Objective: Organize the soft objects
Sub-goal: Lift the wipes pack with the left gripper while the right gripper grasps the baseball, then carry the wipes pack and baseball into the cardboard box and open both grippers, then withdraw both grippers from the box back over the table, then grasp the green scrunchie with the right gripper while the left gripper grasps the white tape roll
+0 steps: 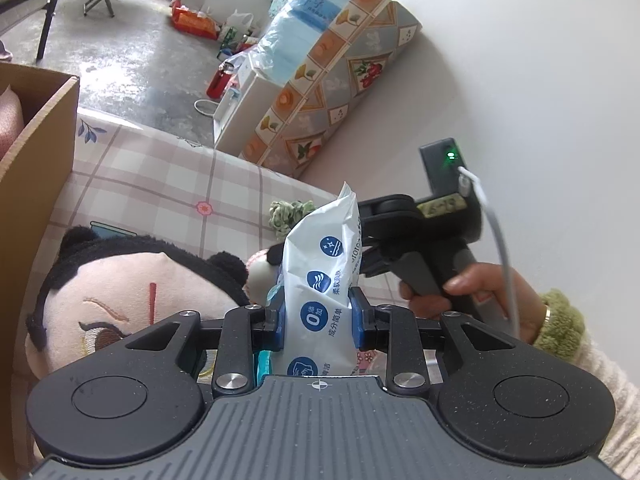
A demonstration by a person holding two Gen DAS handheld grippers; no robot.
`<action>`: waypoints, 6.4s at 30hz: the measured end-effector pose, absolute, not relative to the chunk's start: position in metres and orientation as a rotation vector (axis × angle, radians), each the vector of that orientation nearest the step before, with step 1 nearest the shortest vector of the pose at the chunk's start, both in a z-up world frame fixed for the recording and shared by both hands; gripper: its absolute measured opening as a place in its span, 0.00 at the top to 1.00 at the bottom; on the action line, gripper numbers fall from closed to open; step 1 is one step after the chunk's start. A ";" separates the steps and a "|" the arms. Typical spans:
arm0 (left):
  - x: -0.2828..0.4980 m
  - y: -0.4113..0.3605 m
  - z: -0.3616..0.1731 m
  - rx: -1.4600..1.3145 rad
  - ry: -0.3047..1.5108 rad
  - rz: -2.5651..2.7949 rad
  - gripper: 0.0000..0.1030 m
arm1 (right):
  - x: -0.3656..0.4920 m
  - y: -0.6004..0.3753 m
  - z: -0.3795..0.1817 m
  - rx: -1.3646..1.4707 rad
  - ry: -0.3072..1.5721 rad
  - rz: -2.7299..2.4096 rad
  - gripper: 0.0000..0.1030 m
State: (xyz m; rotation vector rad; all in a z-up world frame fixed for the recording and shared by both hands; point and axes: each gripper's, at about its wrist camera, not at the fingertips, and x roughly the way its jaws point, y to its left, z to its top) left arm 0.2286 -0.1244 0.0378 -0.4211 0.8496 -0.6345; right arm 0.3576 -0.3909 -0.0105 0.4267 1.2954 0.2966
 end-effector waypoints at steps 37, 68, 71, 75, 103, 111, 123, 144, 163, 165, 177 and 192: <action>0.165 -0.021 0.096 -0.493 0.635 -0.497 0.73 | 0.261 -0.407 0.080 0.514 0.960 0.296 0.40; 0.164 0.135 0.052 -0.591 0.752 -0.293 0.73 | 0.246 -0.102 0.146 0.244 0.957 0.688 0.40; 0.183 0.129 0.031 -0.577 0.820 -0.283 0.73 | 0.268 -0.088 0.126 0.219 1.008 0.656 0.40; 0.202 0.116 0.013 -0.537 0.886 -0.256 0.73 | 0.291 -0.075 0.104 0.178 1.073 0.622 0.40; 0.205 0.139 -0.016 -0.764 0.902 -0.344 0.44 | 0.336 -0.014 0.050 -0.009 1.215 0.647 0.40; 0.206 0.126 -0.020 -0.780 0.923 -0.404 0.44 | 0.341 -0.002 0.032 -0.114 1.248 0.612 0.40; 0.208 0.121 -0.017 -0.770 0.917 -0.448 0.43 | 0.333 0.017 0.032 -0.285 1.239 0.570 0.28; 0.161 0.134 0.034 -0.664 0.748 -0.311 0.13 | 0.221 -0.143 0.156 0.180 0.748 0.656 0.18; 0.104 -0.007 0.138 -0.161 0.566 -0.452 0.00 | 0.054 -0.342 0.181 0.304 0.375 0.375 0.04; 0.106 -0.036 0.137 -0.089 0.566 -0.492 0.00 | 0.054 -0.356 0.174 0.332 0.377 0.357 0.04; 0.136 -0.183 0.078 0.237 0.664 -0.703 0.00 | 0.092 -0.419 0.162 0.347 0.503 0.319 0.05; 0.202 -0.266 0.024 0.399 0.817 -0.758 0.06 | 0.253 -0.439 0.103 0.220 0.830 0.327 0.06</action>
